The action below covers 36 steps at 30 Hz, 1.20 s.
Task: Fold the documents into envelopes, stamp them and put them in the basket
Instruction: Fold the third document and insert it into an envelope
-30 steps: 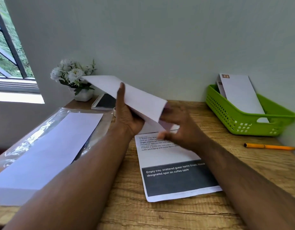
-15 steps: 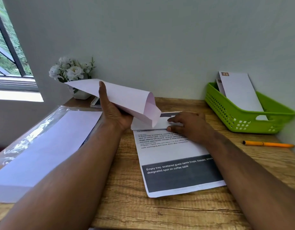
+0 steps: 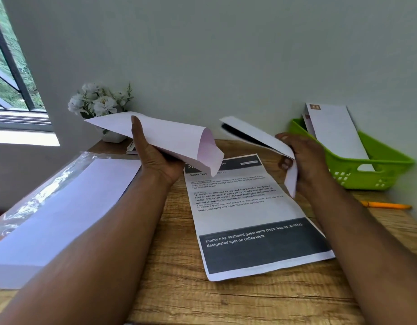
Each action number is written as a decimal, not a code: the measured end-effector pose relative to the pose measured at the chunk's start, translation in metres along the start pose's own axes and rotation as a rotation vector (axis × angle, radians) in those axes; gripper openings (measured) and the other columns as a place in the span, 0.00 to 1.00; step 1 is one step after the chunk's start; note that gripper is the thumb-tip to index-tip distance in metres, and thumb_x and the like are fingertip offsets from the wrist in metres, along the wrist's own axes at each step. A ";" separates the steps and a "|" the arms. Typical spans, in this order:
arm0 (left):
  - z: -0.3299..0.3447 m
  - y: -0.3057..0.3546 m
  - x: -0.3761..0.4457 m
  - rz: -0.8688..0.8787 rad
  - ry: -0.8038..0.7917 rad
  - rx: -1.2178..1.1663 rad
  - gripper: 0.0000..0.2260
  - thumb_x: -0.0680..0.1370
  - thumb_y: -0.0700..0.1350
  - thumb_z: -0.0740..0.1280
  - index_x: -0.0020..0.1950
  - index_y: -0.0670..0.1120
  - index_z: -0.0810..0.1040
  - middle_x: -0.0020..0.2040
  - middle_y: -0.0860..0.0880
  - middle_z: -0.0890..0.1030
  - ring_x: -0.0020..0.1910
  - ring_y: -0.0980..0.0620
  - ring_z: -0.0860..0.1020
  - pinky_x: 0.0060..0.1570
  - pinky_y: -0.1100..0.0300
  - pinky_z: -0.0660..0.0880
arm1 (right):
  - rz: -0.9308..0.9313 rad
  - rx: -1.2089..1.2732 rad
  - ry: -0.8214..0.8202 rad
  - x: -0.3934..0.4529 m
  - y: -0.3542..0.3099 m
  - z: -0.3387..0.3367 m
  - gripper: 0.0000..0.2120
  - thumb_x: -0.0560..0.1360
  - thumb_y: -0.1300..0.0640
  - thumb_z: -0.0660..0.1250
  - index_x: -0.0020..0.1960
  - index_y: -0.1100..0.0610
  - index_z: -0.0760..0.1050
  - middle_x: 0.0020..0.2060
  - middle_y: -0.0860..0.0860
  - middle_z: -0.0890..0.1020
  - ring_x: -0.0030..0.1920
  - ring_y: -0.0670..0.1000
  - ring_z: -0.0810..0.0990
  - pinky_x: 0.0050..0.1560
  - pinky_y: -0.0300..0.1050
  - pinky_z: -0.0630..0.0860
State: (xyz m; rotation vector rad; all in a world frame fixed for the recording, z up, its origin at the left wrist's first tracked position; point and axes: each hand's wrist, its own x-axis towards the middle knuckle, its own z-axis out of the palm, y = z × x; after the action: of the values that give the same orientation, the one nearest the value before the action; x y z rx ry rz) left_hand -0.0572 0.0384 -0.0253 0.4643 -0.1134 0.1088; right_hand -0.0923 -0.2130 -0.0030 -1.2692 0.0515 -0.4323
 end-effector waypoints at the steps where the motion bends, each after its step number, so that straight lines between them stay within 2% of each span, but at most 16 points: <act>1: 0.000 0.000 0.000 -0.001 0.003 -0.002 0.24 0.72 0.68 0.64 0.54 0.49 0.75 0.45 0.46 0.81 0.48 0.43 0.80 0.58 0.42 0.74 | 0.123 0.069 -0.097 -0.001 0.001 -0.004 0.06 0.75 0.66 0.62 0.42 0.63 0.77 0.23 0.50 0.73 0.20 0.46 0.66 0.21 0.34 0.60; 3: -0.001 0.000 0.000 0.003 0.006 -0.012 0.24 0.72 0.68 0.64 0.54 0.49 0.76 0.45 0.46 0.81 0.48 0.44 0.81 0.58 0.42 0.74 | 0.243 0.046 -0.255 -0.003 0.003 -0.008 0.05 0.75 0.65 0.61 0.43 0.64 0.75 0.21 0.49 0.67 0.20 0.45 0.61 0.22 0.35 0.57; 4: -0.002 0.001 0.000 0.002 0.005 -0.015 0.25 0.72 0.68 0.64 0.54 0.49 0.76 0.45 0.46 0.81 0.48 0.43 0.80 0.59 0.42 0.74 | 0.269 0.006 -0.300 -0.005 0.003 -0.007 0.06 0.75 0.66 0.62 0.41 0.64 0.75 0.21 0.50 0.67 0.20 0.45 0.61 0.22 0.35 0.58; 8: -0.002 0.000 0.000 -0.001 -0.006 -0.003 0.25 0.72 0.68 0.64 0.55 0.48 0.75 0.46 0.46 0.81 0.49 0.43 0.80 0.60 0.40 0.72 | 0.283 -0.120 -0.367 -0.012 0.003 0.003 0.08 0.77 0.66 0.61 0.40 0.64 0.75 0.20 0.48 0.73 0.20 0.46 0.63 0.26 0.38 0.57; 12: -0.001 -0.001 -0.002 -0.002 0.012 0.004 0.24 0.72 0.68 0.63 0.53 0.48 0.76 0.44 0.46 0.81 0.47 0.43 0.81 0.59 0.41 0.73 | 0.286 -0.054 -0.277 -0.008 0.010 0.003 0.13 0.76 0.65 0.63 0.34 0.60 0.77 0.20 0.49 0.71 0.21 0.46 0.63 0.24 0.36 0.59; 19: -0.003 0.000 -0.001 -0.005 0.023 0.008 0.26 0.71 0.68 0.64 0.55 0.47 0.74 0.43 0.45 0.80 0.44 0.44 0.81 0.57 0.43 0.75 | 0.143 -0.328 -0.223 -0.007 0.012 0.004 0.04 0.75 0.63 0.68 0.44 0.60 0.81 0.31 0.50 0.82 0.25 0.42 0.77 0.25 0.35 0.70; 22: -0.005 0.000 0.001 -0.028 0.015 -0.001 0.29 0.70 0.69 0.65 0.57 0.47 0.72 0.43 0.44 0.78 0.43 0.42 0.80 0.59 0.41 0.73 | 0.093 -0.345 -0.206 -0.008 0.011 0.005 0.04 0.74 0.64 0.68 0.44 0.61 0.82 0.32 0.49 0.84 0.27 0.43 0.79 0.25 0.34 0.72; 26: -0.001 -0.006 -0.001 -0.051 0.011 -0.012 0.28 0.70 0.69 0.64 0.53 0.46 0.73 0.43 0.43 0.77 0.41 0.42 0.79 0.61 0.39 0.72 | 0.069 -0.372 -0.208 -0.011 0.021 0.010 0.03 0.74 0.62 0.70 0.45 0.58 0.82 0.36 0.50 0.85 0.34 0.46 0.81 0.35 0.38 0.76; 28: 0.001 -0.010 -0.004 -0.084 -0.006 0.004 0.28 0.70 0.70 0.63 0.49 0.45 0.75 0.42 0.44 0.77 0.42 0.42 0.79 0.62 0.41 0.71 | 0.069 -0.407 -0.342 -0.014 0.026 0.017 0.06 0.74 0.58 0.70 0.51 0.54 0.81 0.43 0.52 0.85 0.40 0.47 0.81 0.41 0.43 0.77; 31: 0.003 -0.013 -0.004 -0.121 -0.025 0.012 0.29 0.69 0.71 0.63 0.48 0.45 0.75 0.43 0.44 0.77 0.45 0.42 0.78 0.63 0.43 0.69 | 0.029 -0.622 -0.659 -0.019 0.020 0.022 0.17 0.77 0.49 0.67 0.65 0.44 0.73 0.52 0.46 0.83 0.49 0.41 0.82 0.45 0.36 0.77; 32: 0.002 -0.013 -0.004 -0.118 -0.029 0.006 0.29 0.69 0.71 0.63 0.49 0.45 0.75 0.43 0.43 0.77 0.44 0.42 0.78 0.63 0.42 0.69 | -0.007 -0.670 -0.704 -0.019 0.017 0.021 0.19 0.77 0.48 0.66 0.67 0.43 0.71 0.56 0.45 0.82 0.53 0.39 0.81 0.51 0.37 0.78; 34: 0.000 -0.010 -0.003 -0.099 -0.017 -0.006 0.28 0.70 0.71 0.63 0.50 0.45 0.75 0.42 0.43 0.78 0.44 0.42 0.78 0.63 0.41 0.70 | -0.078 -0.734 -0.692 -0.016 0.011 0.016 0.23 0.76 0.47 0.67 0.70 0.42 0.68 0.62 0.43 0.78 0.59 0.42 0.78 0.61 0.48 0.76; 36: -0.002 -0.008 -0.001 -0.076 0.000 -0.009 0.28 0.70 0.70 0.64 0.50 0.46 0.75 0.42 0.43 0.78 0.43 0.42 0.78 0.62 0.39 0.70 | -0.064 -0.743 -0.703 -0.011 0.002 0.005 0.24 0.76 0.53 0.68 0.71 0.44 0.68 0.63 0.43 0.78 0.61 0.46 0.78 0.62 0.57 0.75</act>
State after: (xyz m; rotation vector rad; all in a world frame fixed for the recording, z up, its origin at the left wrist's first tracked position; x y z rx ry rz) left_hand -0.0571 0.0322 -0.0308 0.4592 -0.0960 0.0341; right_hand -0.1001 -0.2039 -0.0054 -2.1003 -0.4629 0.0188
